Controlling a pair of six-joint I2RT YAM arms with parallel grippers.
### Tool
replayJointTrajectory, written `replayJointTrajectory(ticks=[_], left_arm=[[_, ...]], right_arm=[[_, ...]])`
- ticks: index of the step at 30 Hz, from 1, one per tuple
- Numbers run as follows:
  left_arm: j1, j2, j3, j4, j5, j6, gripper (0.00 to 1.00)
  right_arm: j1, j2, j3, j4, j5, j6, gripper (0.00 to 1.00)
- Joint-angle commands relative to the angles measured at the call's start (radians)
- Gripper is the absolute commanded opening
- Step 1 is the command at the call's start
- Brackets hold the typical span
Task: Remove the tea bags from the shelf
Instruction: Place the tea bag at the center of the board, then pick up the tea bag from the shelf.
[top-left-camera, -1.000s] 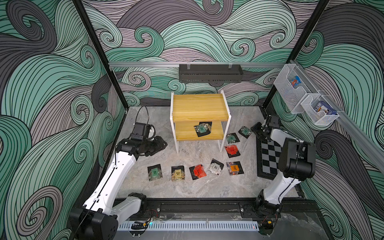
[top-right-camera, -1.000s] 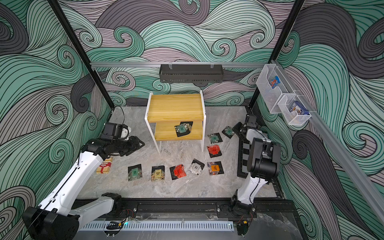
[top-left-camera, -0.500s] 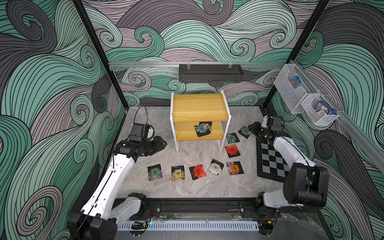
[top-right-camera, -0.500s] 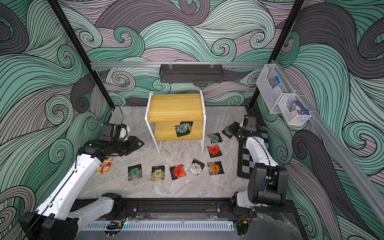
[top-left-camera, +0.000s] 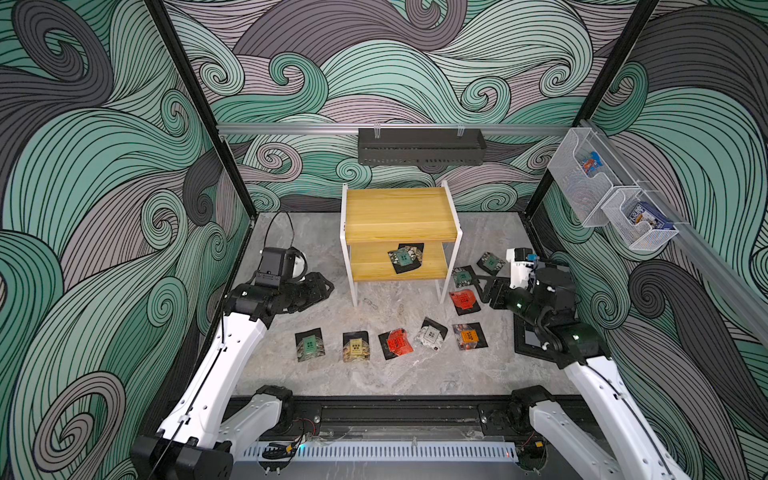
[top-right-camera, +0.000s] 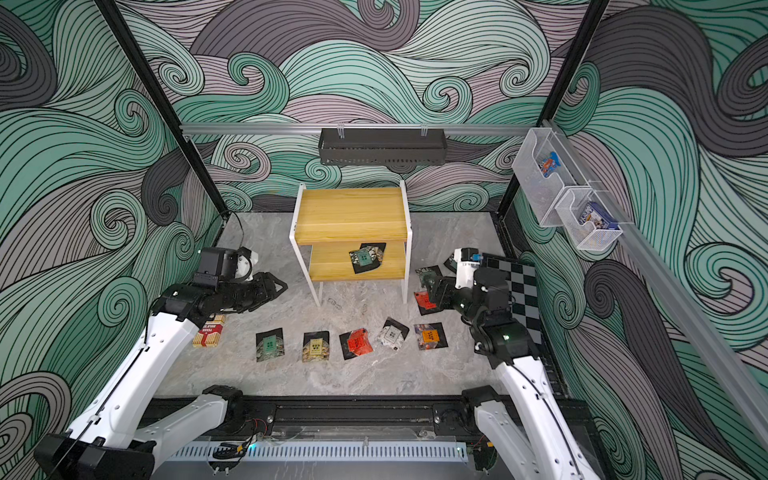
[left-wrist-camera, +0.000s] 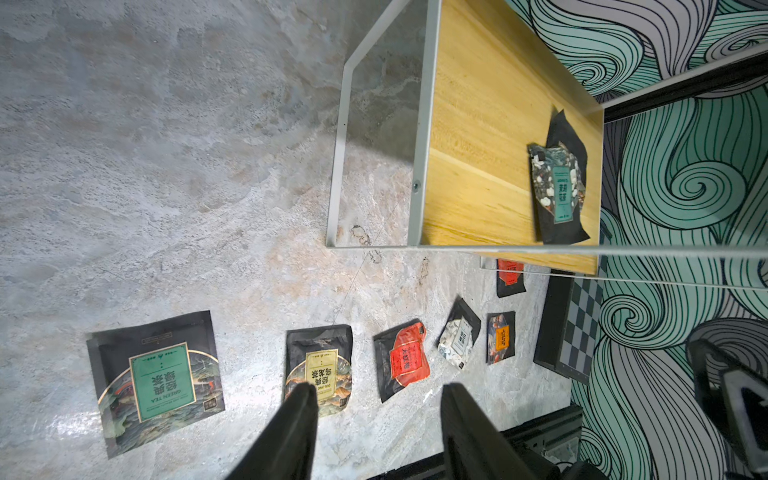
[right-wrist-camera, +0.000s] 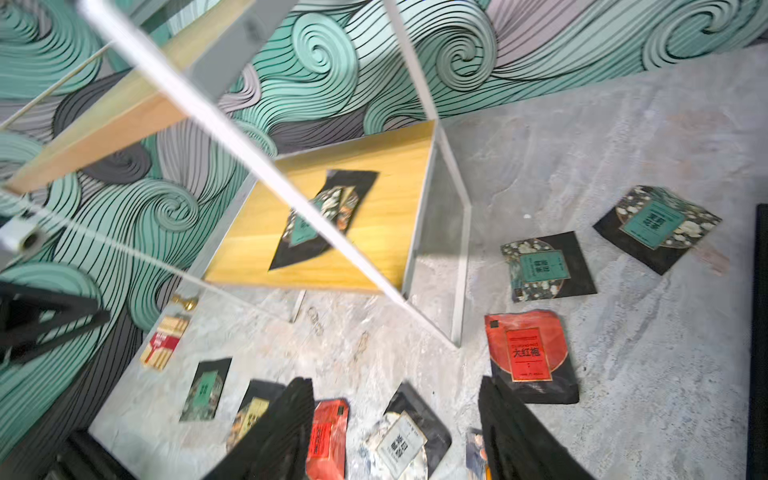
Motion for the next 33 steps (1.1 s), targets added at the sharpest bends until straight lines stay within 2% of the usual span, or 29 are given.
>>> replayJointTrajectory(ticks=[1,5,9,13,16,18,23,27,33], left_arm=[[0.007,-0.019,0.027,-0.005,0.026,0.001,0.53],[0.005,-0.019,0.010,-0.005,0.041,-0.006,0.54],[0.005,-0.016,-0.004,-0.010,0.063,-0.008,0.55],[0.005,-0.022,-0.025,-0.005,0.070,-0.008,0.56],[0.005,-0.027,-0.036,0.003,0.066,-0.008,0.56],[0.005,-0.027,-0.044,0.012,0.066,-0.010,0.56],[0.005,-0.028,-0.051,0.017,0.059,-0.007,0.56],[0.005,-0.039,-0.072,0.044,0.049,-0.011,0.56],[0.005,-0.033,-0.079,0.060,0.050,-0.008,0.56]], right_arm=[[0.091,-0.067,-0.022,-0.037,0.038,-0.136,0.67],[0.213,-0.115,-0.049,-0.014,0.059,-0.255,0.68],[0.348,-0.088,-0.052,0.019,0.109,-0.376,0.68],[0.515,-0.036,-0.067,0.114,0.214,-0.541,0.75],[0.610,0.054,-0.056,0.182,0.289,-0.661,0.75],[0.635,0.114,-0.054,0.230,0.304,-0.732,0.77],[0.646,0.217,-0.102,0.454,0.326,-0.874,0.88],[0.643,0.334,-0.101,0.574,0.347,-0.956,0.88],[0.598,0.459,-0.081,0.700,0.347,-0.974,0.86]])
